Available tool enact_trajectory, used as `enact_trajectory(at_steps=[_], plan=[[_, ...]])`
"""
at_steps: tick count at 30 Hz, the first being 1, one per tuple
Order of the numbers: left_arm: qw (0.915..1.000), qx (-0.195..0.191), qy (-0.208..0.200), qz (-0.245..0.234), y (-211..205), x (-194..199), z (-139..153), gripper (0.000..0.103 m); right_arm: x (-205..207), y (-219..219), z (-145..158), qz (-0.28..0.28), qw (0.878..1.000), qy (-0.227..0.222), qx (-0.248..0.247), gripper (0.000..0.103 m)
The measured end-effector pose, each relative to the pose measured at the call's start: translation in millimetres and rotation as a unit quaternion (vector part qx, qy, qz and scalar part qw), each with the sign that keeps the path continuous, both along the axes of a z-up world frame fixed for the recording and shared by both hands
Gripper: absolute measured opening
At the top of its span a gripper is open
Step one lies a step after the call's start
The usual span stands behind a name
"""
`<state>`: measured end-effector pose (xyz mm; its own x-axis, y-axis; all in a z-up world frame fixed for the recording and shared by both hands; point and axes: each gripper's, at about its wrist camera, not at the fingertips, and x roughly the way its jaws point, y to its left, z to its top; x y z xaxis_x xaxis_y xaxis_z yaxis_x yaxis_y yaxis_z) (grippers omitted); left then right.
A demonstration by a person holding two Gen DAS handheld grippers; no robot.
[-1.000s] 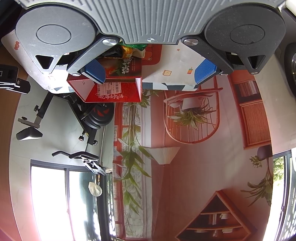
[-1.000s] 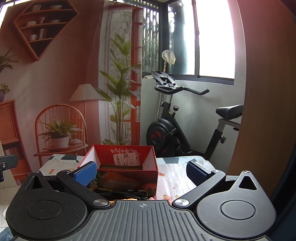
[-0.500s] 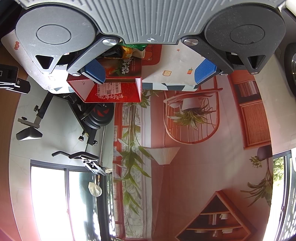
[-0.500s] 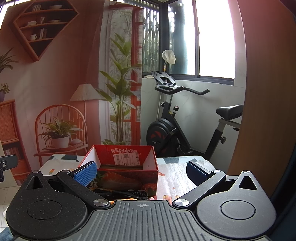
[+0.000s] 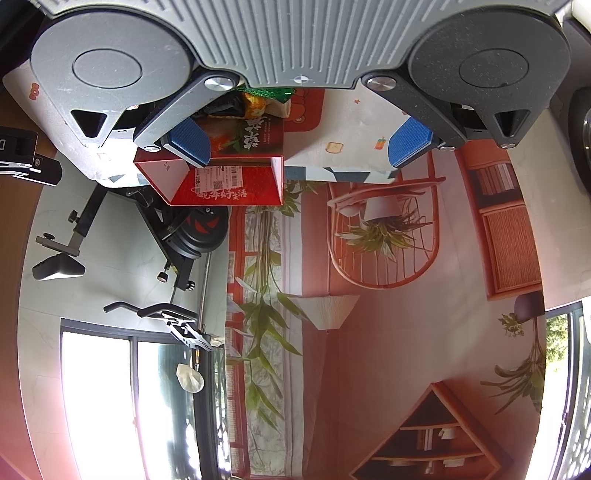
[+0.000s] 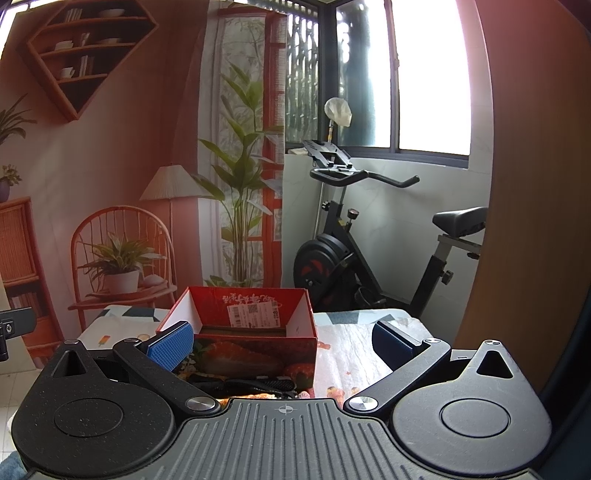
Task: Organize soft objects
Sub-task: 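Move the left tool down to the pink knitted cloth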
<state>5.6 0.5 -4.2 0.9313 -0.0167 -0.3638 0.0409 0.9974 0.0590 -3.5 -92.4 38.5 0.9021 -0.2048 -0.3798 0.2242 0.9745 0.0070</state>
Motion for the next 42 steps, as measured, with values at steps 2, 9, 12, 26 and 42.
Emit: enact_trajectory(at_steps=[2, 9, 12, 26, 42], plan=[[1.0000, 0.000, 0.010, -0.001, 0.8, 5.2, -5.4, 0.103, 2.2, -4.5, -6.5, 0.007, 1.000, -0.001, 0.009, 0.103], [0.9982, -0.002, 0.057, 0.019, 9.0, 33.9, -40.0, 0.103, 17.8, -33.7, -53.4, 0.019, 0.997, -0.011, 0.080, 0.103], [0.9960, -0.008, 0.086, 0.025, 14.4, 49.9, -58.8, 0.103, 28.0, -46.0, -79.7, 0.002, 0.995, -0.015, 0.098, 0.103], [0.9817, -0.019, 0.190, 0.008, 20.3, 94.3, -146.1, 0.100, 74.5, -52.8, -176.5, 0.017, 0.990, 0.095, 0.105, 0.103], [0.9707, -0.045, 0.236, 0.005, 27.1, 119.0, -192.8, 0.098, 89.6, -63.9, -217.0, 0.028, 0.986, 0.113, 0.115, 0.086]])
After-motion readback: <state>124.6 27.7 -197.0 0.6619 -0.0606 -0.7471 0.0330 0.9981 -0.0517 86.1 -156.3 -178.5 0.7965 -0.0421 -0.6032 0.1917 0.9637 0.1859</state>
